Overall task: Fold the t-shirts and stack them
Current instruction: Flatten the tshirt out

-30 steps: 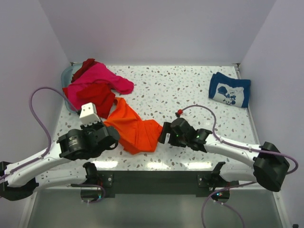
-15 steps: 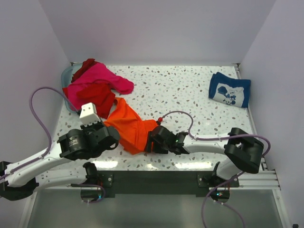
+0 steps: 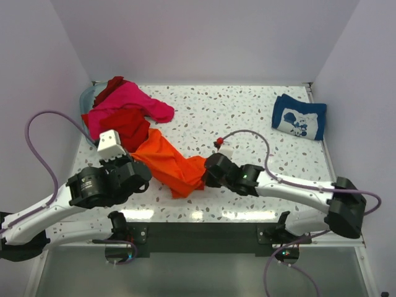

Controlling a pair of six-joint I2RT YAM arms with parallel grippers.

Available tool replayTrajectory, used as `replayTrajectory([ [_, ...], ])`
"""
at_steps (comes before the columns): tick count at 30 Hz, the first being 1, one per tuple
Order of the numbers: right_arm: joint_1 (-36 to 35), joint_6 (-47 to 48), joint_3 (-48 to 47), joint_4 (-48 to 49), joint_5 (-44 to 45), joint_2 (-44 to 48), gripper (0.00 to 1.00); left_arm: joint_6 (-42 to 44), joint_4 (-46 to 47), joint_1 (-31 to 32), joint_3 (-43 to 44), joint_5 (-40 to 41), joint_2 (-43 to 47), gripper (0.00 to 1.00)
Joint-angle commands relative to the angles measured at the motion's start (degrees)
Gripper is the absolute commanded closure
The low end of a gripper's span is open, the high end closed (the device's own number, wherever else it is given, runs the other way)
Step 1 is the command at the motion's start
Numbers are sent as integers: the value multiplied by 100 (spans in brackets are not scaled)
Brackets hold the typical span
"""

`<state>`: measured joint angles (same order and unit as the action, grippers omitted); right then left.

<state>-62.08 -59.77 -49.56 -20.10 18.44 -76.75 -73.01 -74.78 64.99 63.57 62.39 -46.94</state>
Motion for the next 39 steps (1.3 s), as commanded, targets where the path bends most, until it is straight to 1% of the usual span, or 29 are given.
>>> replayTrajectory([
  [1, 371, 491, -527, -1196, 1126, 967, 100, 330, 7, -22, 489, 686, 18, 100],
  [2, 477, 588, -624, -1625, 1353, 1334, 100, 445, 69, -22, 542, 739, 35, 100],
  [4, 766, 878, -1045, -2066, 1636, 1636, 100, 795, 279, -22, 648, 888, 70, 100],
  [5, 838, 1001, -1404, -2477, 1959, 1889, 100, 867, 324, -22, 665, 993, 79, 100],
  [8, 900, 1397, -2055, -3190, 2514, 2067, 100, 894, 342, -22, 683, 1073, 123, 100],
  [9, 900, 1572, -2475, -3315, 2751, 2076, 100, 842, 342, -22, 648, 1082, 158, 100],
  [12, 900, 1879, -2997, -3422, 2928, 1989, 100, 754, 411, -22, 420, 1047, 264, 100],
  [13, 909, 1951, -3042, -3378, 2929, 1875, 95, 727, 421, -22, 341, 1021, 308, 100],
  [14, 900, 2004, -3051, -3274, 2903, 1787, 78, 710, 447, -22, 175, 960, 317, 100],
  [16, 909, 1996, -3016, -3203, 2640, 1463, 55, 701, 561, -22, 7, 854, 308, 100],
  [17, 900, 1891, -2920, -3150, 2482, 1357, 37, 718, 657, -22, -150, 723, 282, 100],
  [18, 909, 1820, -2841, -3123, 2333, 1269, 31, 727, 702, -22, -230, 661, 264, 100],
  [20, 900, 1514, -2430, -2975, 1893, 1066, 23, 753, 824, -22, -510, 407, 150, 100],
  [22, 909, 1319, -1990, -2746, 1482, 1057, 19, 999, 1184, -22, -722, 231, 10, 100],
  [23, 909, 1075, -1483, -2510, 1339, 1066, 18, 1052, 1333, -13, -915, 108, -43, 100],
  [25, 900, 854, -953, -2115, 893, 1171, 17, 1061, 1405, -22, -1118, 28, -227, 100],
  [26, 909, 653, -472, -1999, 724, 1189, 16, 1078, 1466, -22, -1154, -16, -289, 100],
  [29, 821, 318, 242, -1726, 390, 1381, 14, 1140, 1554, -22, -1207, -52, -474, 100],
  [33, 593, -61, 842, -1690, 240, 1575, 14, 1298, 1730, -22, -1277, -43, -501, 100],
  [39, 478, -465, 1536, -1383, -6, 1480, 20, 1377, 1748, -65, -1312, -8, -369, 100],
])
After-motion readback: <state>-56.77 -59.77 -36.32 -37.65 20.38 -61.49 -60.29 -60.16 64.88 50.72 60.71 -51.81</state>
